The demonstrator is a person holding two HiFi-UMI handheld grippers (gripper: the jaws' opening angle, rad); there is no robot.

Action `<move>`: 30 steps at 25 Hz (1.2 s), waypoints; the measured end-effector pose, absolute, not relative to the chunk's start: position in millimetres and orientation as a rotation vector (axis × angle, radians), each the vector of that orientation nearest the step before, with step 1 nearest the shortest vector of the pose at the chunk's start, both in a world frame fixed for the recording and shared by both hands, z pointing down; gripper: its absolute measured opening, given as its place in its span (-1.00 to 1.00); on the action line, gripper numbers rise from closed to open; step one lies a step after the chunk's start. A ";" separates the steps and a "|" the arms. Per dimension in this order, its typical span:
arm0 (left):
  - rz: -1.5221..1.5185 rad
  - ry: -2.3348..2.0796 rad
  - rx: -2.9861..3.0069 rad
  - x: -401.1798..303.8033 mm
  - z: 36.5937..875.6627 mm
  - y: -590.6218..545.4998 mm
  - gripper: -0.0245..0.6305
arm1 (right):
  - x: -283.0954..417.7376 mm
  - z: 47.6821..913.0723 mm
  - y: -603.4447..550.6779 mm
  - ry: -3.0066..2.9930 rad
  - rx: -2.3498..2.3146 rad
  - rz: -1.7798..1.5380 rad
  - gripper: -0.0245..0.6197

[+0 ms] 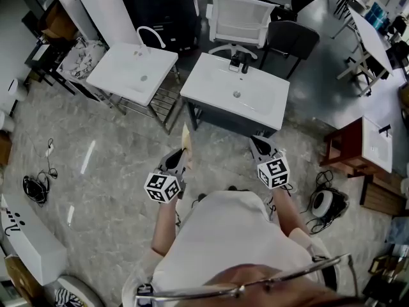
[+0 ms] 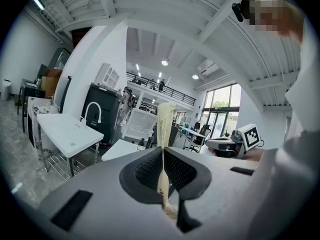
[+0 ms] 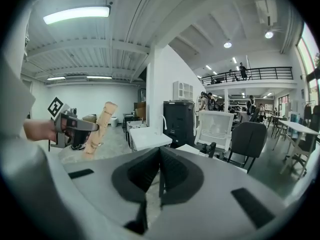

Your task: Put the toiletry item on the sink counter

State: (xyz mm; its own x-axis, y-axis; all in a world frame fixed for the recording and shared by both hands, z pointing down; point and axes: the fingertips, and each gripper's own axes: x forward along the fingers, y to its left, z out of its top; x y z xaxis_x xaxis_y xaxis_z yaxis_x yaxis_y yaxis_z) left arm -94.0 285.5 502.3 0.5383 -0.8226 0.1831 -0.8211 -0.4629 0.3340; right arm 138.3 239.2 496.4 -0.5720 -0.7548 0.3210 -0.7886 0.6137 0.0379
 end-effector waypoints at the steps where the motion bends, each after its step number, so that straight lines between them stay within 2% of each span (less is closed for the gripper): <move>1: -0.005 -1.341 2.398 -95.9 503.7 287.8 -0.90 | 135.4 498.2 242.4 -2.531 1.252 0.160 -0.90; 18: 0.016 -1.281 2.372 -137.9 525.9 324.4 -0.90 | 95.8 520.7 282.1 -2.463 1.310 0.213 -0.90; 30: 0.037 -1.267 2.369 -146.2 534.1 284.7 -0.90 | 91.4 531.6 247.0 -2.451 1.326 0.238 -0.90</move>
State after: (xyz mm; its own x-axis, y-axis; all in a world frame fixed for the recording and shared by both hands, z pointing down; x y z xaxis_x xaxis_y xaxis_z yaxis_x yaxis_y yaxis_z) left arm -146.2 284.7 534.1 0.5777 -0.7830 0.2303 -0.7952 -0.4764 0.3751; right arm 91.4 247.0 531.6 -0.5047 -0.7778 0.3746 -0.8353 0.5496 0.0158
